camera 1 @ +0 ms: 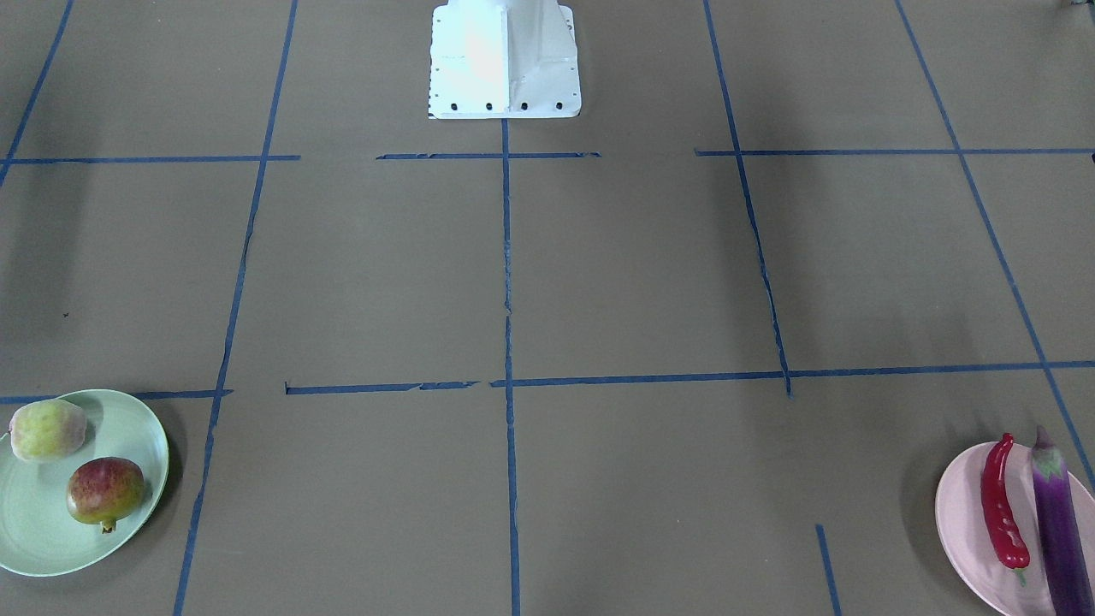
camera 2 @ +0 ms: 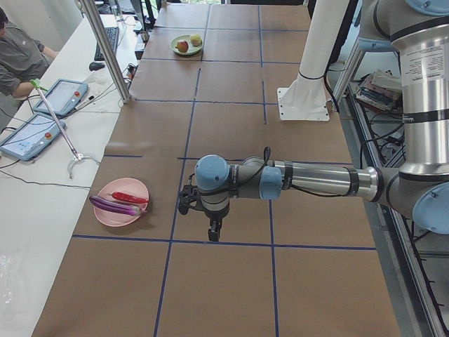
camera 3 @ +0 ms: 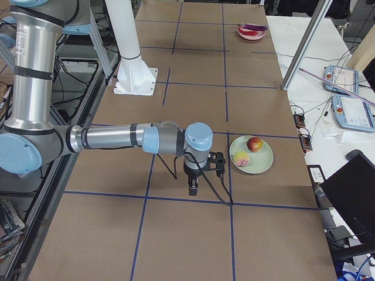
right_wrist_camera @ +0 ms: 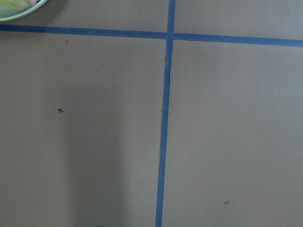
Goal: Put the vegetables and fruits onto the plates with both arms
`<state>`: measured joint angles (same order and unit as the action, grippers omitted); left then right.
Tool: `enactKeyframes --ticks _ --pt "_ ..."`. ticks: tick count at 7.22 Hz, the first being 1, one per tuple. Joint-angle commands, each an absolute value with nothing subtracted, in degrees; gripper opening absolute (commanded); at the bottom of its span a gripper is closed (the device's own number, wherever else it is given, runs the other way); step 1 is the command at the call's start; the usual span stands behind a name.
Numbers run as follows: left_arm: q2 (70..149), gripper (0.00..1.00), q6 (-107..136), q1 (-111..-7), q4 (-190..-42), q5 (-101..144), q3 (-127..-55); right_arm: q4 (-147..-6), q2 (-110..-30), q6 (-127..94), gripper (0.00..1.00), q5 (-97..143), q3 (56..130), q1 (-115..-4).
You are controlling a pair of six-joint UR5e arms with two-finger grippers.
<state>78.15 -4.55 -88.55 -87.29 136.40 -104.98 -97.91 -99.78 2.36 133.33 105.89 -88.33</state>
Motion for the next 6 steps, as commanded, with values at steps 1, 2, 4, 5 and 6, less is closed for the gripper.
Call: enactKeyframes --ticks 1,2,4,5,6 --pt "76.29 1.0 -4.49 -88.86 -87.02 136.23 -107.13 -97.91 -99.84 2.37 1.0 133.33 105.82 -88.33" --pt "74.81 1.0 -4.48 -88.86 -87.01 135.45 -107.4 -97.91 -99.93 1.85 1.0 133.42 105.82 -88.33" --pt "74.62 1.0 -4.39 -88.95 -87.71 132.81 -107.49 -97.91 -99.93 2.37 1.0 133.42 105.82 -88.33" --pt "74.45 1.0 -4.48 -88.95 -87.71 132.8 -107.66 -97.91 -99.93 2.29 1.0 133.42 105.82 -88.33" --pt "74.79 1.0 -4.48 -88.86 -87.71 132.8 -107.67 -97.91 -100.02 2.2 1.0 133.42 105.91 -88.33"
